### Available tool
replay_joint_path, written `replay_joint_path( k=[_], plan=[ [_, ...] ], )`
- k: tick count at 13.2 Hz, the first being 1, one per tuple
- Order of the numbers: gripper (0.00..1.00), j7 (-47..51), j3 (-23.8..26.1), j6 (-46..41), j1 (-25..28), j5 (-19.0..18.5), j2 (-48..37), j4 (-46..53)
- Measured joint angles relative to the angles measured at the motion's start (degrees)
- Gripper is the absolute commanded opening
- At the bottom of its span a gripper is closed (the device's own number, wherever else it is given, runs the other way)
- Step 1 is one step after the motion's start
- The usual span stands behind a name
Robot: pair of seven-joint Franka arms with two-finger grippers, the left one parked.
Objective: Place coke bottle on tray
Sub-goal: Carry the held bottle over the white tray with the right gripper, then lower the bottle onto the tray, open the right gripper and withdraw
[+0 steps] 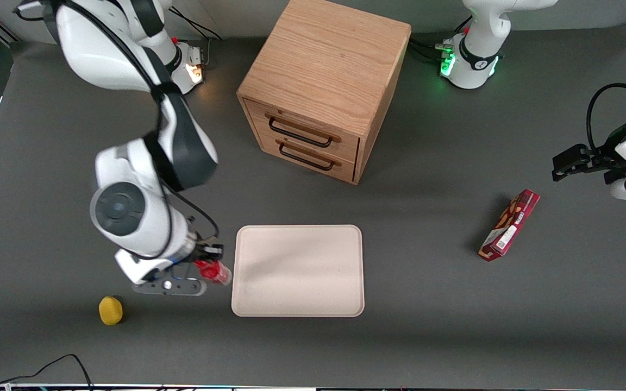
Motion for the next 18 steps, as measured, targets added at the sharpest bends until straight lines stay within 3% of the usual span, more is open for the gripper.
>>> replay_joint_path(
  k=[4,9,10,11,12,13,18],
  plan=[
    [0.00,4.53,-0.11,6.65,0.19,0.05,4.94,0.54],
    [0.00,8.44,0.25,8.61,1.16,1.47,6.68,0.70],
    [0.17,9.17,0.31,8.82,1.40,1.51,6.98,0.71],
    [0.48,9.64,0.35,9.36,1.63,1.51,7.45,0.71],
    [0.88,9.87,0.22,9.79,1.81,1.49,7.67,0.98],
    [1.00,9.91,0.25,9.81,1.84,1.51,7.75,1.00],
    [1.00,9.44,-0.09,5.27,1.45,1.51,5.50,0.54]
  ],
)
